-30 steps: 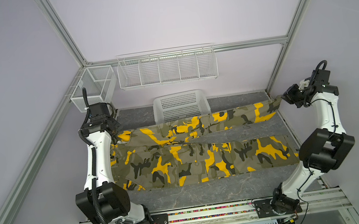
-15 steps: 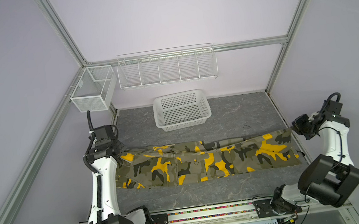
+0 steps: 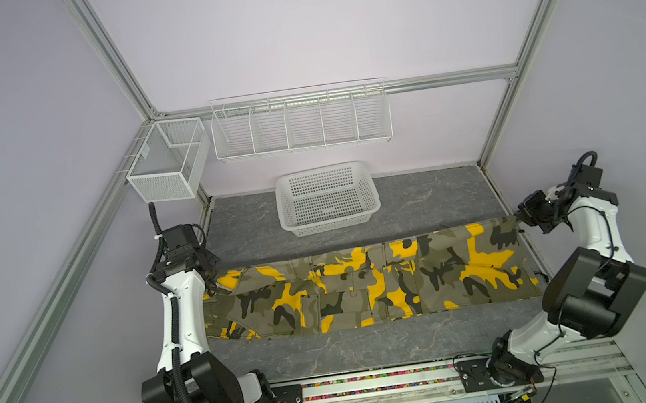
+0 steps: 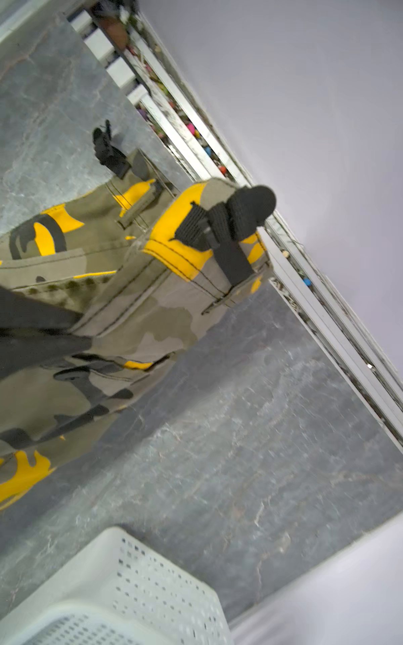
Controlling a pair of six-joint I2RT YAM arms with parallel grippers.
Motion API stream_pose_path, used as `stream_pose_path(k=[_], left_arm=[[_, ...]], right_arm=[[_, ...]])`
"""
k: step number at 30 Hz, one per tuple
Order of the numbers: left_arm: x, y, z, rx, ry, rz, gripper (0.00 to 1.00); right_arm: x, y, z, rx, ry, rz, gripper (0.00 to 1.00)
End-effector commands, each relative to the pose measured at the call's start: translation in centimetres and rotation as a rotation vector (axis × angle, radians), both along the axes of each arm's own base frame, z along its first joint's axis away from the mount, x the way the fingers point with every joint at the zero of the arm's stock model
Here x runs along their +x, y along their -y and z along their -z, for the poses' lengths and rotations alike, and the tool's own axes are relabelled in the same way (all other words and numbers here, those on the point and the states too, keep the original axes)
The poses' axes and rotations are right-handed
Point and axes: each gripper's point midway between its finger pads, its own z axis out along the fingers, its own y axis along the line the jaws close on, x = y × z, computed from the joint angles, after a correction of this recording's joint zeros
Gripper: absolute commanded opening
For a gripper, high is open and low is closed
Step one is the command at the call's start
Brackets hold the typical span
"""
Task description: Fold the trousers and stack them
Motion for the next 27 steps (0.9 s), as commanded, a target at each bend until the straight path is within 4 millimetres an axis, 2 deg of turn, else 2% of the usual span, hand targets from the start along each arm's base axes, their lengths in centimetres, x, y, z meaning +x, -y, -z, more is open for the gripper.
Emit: stream_pose_path(k=[1,4,7,11,16,18,21,27], left_arm=[[1.4,-1.8,-2.8,0.064,0.037,-0.018,0.0],[0.7,-1.5,-2.6,0.048,-0.007,-0.008,0.0],[-0.6,-1.2,-1.8,0.053,-0.022,-0.012,0.0],[-2.5,-1.1,0.1,0.069,-0.032,-0.03,0.0],[-4.8,-0.2,2.8,0.03,-0.104,-0.034,0.0],[-5.6,-0.4,3.1,0.046,-0.126,-0.049,0.0],[-6.7,-1.0,3.2,0.075,-0.151,-0.083,0.0],[-8.4,-2.8,3.4,0.123,-0.194,-0.172,0.0]], right_arm=[[2.4,2.1,-3.7,-0.1,0.107,0.019,0.07],[1.7,1.7,-4.4,-0.103,0.114,0.01,0.07],[0.2,1.3,-4.0,-0.126,0.102,-0.012,0.07],[-2.3,1.3,-1.6,-0.094,0.058,-0.005,0.07],[-6.6,2.0,2.6,-0.1,-0.032,0.049,0.07],[-8.2,1.8,3.6,-0.106,-0.06,0.07,0.07],[-9.4,0.8,4.8,-0.077,-0.082,0.085,0.07],[-12.2,0.6,6.0,-0.121,-0.189,0.115,0.07]])
